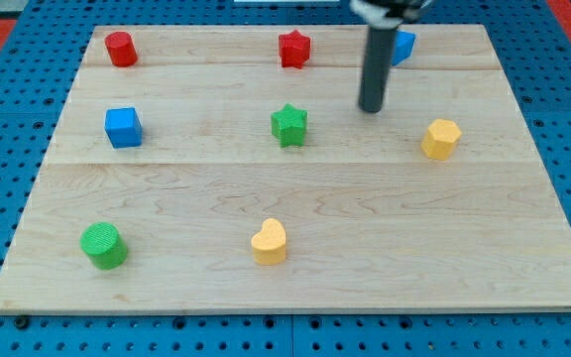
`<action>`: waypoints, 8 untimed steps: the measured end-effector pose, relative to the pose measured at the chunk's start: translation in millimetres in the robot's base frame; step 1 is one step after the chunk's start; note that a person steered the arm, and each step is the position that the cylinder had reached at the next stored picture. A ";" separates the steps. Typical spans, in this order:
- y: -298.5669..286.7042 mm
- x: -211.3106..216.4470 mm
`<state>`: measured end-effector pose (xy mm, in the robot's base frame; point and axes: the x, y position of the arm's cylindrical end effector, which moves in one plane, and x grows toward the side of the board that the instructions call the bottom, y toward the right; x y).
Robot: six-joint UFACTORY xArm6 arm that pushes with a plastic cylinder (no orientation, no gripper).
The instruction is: Make the blue triangle to touch the top side of the green star
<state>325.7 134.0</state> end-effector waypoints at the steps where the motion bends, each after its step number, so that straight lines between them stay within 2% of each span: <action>1: 111.1 -43.2; 2: 93.3 -86.0; 4: 16.5 -109.1; 5: -10.0 -81.0; 6: -0.5 2.8; 7: -5.7 4.5; 8: -85.1 9.1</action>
<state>334.7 48.8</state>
